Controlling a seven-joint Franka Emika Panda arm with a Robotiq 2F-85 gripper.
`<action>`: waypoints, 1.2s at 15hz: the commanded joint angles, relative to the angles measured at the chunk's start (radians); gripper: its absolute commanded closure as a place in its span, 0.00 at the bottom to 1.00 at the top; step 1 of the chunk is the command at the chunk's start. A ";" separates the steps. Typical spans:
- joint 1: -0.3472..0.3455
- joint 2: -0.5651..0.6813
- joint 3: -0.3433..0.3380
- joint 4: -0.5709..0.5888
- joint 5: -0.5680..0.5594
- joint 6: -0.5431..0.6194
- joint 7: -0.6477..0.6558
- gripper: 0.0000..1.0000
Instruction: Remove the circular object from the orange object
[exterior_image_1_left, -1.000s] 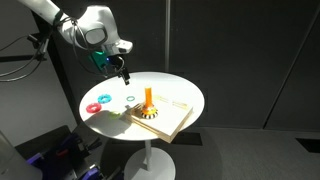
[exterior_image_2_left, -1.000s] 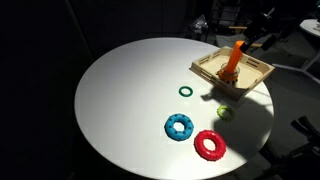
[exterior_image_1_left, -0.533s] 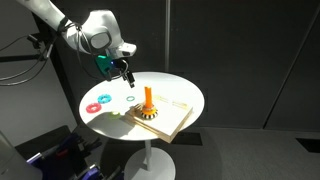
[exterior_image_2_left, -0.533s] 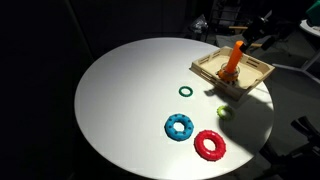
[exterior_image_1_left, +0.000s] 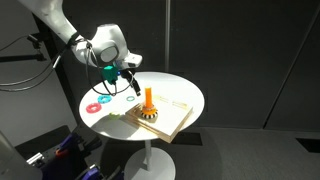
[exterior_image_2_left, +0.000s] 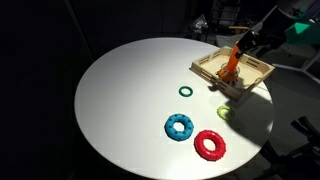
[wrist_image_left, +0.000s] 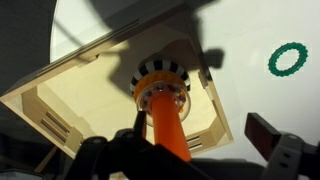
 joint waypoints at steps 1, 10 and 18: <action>0.004 0.054 -0.041 0.020 -0.130 0.055 0.111 0.00; 0.059 0.174 -0.160 0.078 -0.411 0.120 0.369 0.00; 0.138 0.271 -0.219 0.128 -0.448 0.158 0.450 0.00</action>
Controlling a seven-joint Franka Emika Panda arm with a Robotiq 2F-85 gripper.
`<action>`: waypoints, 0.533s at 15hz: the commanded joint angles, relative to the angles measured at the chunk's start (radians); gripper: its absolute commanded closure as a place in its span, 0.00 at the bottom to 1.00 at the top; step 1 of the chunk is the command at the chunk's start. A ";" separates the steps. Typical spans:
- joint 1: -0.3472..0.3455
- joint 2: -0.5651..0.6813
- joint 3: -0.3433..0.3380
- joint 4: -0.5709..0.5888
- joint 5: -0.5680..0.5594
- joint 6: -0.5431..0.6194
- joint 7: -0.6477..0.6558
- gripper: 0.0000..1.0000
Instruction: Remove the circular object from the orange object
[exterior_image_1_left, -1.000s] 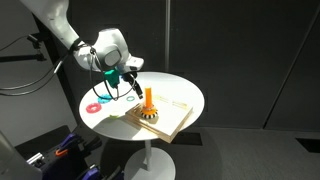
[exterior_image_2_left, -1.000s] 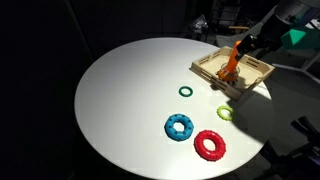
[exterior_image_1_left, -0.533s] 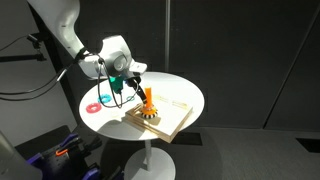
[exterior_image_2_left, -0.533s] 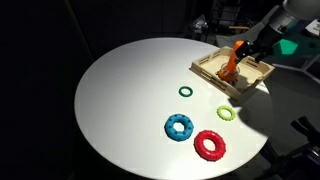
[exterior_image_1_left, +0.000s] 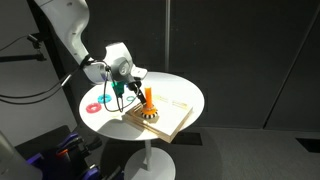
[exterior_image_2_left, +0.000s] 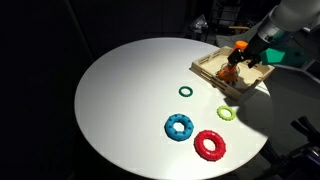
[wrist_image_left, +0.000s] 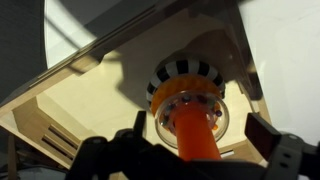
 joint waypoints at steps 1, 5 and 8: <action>0.048 0.050 -0.049 0.043 -0.040 0.022 0.055 0.00; 0.099 0.087 -0.099 0.066 -0.049 0.030 0.077 0.00; 0.131 0.112 -0.130 0.078 -0.045 0.042 0.086 0.00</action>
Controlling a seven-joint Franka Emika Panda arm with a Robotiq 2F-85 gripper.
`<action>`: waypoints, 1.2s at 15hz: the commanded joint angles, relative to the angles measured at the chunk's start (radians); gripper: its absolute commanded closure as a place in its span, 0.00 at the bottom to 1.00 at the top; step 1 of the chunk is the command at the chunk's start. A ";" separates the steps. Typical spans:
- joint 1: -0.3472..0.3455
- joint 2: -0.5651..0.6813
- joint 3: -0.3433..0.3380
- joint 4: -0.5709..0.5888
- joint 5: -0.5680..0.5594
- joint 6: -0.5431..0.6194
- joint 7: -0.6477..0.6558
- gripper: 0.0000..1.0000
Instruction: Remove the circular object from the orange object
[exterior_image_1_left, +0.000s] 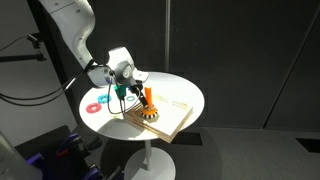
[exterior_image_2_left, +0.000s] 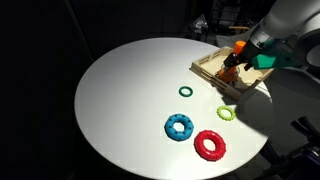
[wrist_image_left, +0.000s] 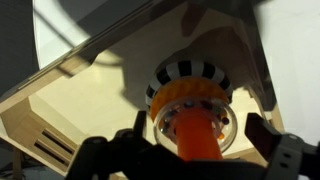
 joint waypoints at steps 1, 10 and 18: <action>0.045 0.042 -0.048 0.033 -0.023 0.030 0.044 0.00; 0.091 0.095 -0.093 0.048 0.000 0.089 0.057 0.00; 0.103 0.106 -0.113 0.056 0.000 0.117 0.069 0.32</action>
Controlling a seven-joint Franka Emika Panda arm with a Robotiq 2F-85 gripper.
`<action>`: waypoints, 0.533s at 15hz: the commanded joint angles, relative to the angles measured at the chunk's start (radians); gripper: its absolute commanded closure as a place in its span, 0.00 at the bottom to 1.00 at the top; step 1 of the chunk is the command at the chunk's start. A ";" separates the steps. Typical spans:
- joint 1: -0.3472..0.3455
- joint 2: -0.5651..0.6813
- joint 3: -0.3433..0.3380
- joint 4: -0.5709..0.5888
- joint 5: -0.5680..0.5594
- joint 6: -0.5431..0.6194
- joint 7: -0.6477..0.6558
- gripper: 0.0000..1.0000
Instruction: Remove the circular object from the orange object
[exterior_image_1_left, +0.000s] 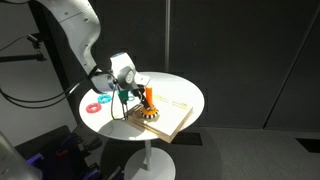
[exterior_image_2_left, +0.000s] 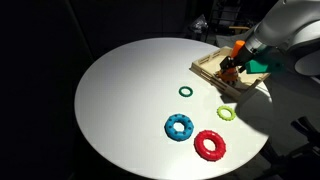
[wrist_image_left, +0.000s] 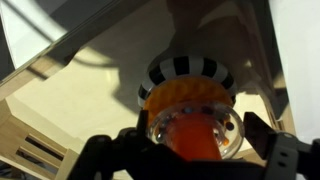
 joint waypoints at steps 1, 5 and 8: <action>0.029 0.004 -0.031 0.015 -0.002 0.012 0.023 0.32; 0.023 -0.036 -0.019 -0.003 0.003 -0.005 0.012 0.32; 0.021 -0.071 -0.013 -0.014 0.003 -0.014 0.008 0.32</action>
